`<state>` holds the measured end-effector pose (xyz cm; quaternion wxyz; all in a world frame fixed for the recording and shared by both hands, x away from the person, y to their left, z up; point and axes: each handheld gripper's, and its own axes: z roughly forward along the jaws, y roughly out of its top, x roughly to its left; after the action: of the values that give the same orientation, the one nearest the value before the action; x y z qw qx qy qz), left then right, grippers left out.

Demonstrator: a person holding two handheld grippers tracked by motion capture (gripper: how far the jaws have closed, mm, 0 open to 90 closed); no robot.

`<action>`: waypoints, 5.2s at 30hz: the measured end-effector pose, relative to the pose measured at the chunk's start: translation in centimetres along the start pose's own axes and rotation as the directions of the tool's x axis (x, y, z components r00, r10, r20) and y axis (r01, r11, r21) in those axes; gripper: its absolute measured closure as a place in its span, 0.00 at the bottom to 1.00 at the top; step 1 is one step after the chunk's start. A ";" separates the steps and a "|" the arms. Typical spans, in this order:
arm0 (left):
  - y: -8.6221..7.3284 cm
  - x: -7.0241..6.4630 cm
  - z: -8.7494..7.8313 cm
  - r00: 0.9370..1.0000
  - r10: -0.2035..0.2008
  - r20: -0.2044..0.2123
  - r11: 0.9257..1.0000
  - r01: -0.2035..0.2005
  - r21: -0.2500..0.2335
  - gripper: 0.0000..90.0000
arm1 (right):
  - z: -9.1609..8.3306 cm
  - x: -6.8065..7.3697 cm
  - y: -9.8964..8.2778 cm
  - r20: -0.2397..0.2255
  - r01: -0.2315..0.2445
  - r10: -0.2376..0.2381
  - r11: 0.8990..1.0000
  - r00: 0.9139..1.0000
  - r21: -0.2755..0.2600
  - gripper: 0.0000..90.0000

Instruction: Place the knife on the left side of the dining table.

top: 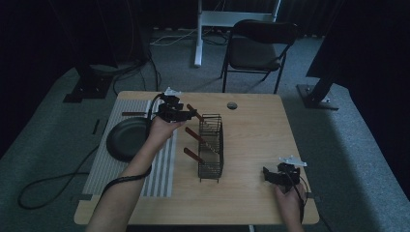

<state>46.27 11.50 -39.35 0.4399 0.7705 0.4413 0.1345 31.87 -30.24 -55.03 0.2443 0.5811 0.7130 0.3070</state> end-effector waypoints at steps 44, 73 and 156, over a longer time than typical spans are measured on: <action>-0.5 -1.1 -1.8 0.981 0.005 0.196 0.988 0.026 -0.154 0.86 | 0.0 0.0 0.0 -0.001 0.000 0.000 1.000 1.000 0.000 0.14; 1.9 -1.8 -14.4 0.983 0.067 0.169 0.939 -0.005 -0.343 0.87 | 0.0 0.0 0.0 0.000 0.001 -0.001 1.000 1.000 0.000 0.14; -20.5 4.0 -19.6 0.950 -0.308 0.054 0.915 0.311 -0.256 0.91 | 0.0 0.1 0.0 0.003 -0.005 0.005 1.000 1.000 0.001 0.14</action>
<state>25.34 30.24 -45.09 0.5560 0.6271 0.5332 0.1156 31.87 -30.19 -55.01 0.2444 0.5833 0.7115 0.3064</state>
